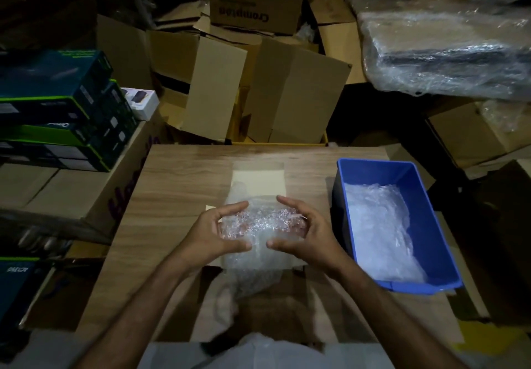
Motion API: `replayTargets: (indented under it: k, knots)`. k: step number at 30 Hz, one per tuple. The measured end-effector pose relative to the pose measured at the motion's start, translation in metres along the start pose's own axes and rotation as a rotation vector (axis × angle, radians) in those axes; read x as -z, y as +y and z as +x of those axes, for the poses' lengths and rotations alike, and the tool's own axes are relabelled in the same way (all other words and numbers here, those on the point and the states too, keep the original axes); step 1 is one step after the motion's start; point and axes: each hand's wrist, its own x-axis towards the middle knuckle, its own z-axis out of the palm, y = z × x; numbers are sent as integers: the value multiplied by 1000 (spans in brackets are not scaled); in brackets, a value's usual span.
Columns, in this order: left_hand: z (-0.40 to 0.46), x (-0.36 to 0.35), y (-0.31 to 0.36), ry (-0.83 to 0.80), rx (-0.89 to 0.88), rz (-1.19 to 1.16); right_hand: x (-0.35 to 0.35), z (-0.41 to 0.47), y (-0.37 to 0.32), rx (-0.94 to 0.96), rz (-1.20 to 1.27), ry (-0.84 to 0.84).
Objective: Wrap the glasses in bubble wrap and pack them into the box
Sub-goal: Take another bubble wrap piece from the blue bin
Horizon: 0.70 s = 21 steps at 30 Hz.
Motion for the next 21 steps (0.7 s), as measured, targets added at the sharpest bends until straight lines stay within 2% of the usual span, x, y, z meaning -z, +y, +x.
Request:
replayTargets:
  k: [3, 6, 8, 10, 13, 14, 21]
  knots:
    - [3, -3, 2, 10, 3, 204, -6, 6, 6, -10, -226, 34]
    - [7, -3, 0, 72, -31, 571, -1, 8, 10, 4, -279, 40]
    - [6, 3, -6, 94, -102, 635, 4, 10, 14, 20, -361, 46]
    - [5, 8, -11, 78, -136, 513, 7, 8, 11, -18, -315, 40]
    - [1, 1, -7, 21, -41, 56, 11, 3, 4, -60, 25, -47]
    - [0, -2, -7, 8, -17, -31, 11, 2, 3, -58, 84, -84]
    - [-1, -6, -27, -18, 75, -213, -1, 5, 24, -77, 130, -66]
